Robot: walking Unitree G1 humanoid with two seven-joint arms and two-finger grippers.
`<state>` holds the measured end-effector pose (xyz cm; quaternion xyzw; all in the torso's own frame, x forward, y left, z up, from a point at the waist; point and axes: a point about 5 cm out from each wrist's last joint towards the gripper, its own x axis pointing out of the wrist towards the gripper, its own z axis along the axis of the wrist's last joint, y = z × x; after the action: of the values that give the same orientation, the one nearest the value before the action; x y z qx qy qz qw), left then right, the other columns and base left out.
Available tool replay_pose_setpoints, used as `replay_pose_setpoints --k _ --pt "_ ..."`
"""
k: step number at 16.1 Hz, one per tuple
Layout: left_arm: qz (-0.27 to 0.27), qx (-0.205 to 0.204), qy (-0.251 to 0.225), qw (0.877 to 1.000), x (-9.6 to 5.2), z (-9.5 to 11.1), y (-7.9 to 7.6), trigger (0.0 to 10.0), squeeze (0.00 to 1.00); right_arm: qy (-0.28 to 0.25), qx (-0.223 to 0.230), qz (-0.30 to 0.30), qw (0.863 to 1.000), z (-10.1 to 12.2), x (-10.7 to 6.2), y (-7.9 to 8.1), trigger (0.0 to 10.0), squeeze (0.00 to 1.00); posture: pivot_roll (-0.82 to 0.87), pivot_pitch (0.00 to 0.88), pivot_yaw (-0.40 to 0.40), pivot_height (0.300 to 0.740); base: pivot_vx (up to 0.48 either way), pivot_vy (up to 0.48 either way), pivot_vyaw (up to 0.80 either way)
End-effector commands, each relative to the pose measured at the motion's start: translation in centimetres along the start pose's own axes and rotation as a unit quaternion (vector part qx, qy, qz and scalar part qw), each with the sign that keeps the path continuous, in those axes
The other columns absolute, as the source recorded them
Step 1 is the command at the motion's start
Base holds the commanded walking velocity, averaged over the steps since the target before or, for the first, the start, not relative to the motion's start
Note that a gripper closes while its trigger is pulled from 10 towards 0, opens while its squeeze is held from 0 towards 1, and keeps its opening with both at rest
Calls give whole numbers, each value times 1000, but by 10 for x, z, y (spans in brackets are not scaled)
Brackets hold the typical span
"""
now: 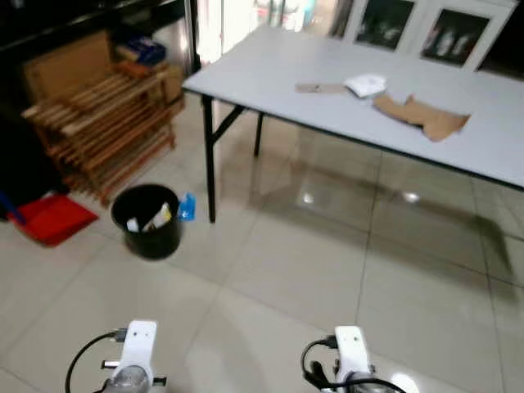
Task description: Picking trash to rubbish bin
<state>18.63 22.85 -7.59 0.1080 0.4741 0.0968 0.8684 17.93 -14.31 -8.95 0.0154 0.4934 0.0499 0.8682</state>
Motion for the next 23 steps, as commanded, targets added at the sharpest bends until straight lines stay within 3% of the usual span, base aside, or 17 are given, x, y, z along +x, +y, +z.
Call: replay_pose_setpoints --k 1,13,16,23 --pt "-9 -5 -9 1000 -1 3 -8 10000 0 4 -6 -13 1000 -4 -2 -11 10000 0 -6 18 -43 740 0 0 800" --pt "1 -4 -10 1000 0 2 -4 10000 0 1 -6 -6 1000 -5 -2 -9 10000 0 0 5 -47 740 0 0 774" --pt "5 0 -9 1000 0 4 -3 10000 0 -18 19 1 1000 2 -1 -7 10000 0 -2 15 -45 740 0 0 0" --pt "9 -4 -8 1000 0 7 -4 10000 0 -22 21 -11 999 6 -1 -11 10000 0 -1 49 -46 740 0 0 0"
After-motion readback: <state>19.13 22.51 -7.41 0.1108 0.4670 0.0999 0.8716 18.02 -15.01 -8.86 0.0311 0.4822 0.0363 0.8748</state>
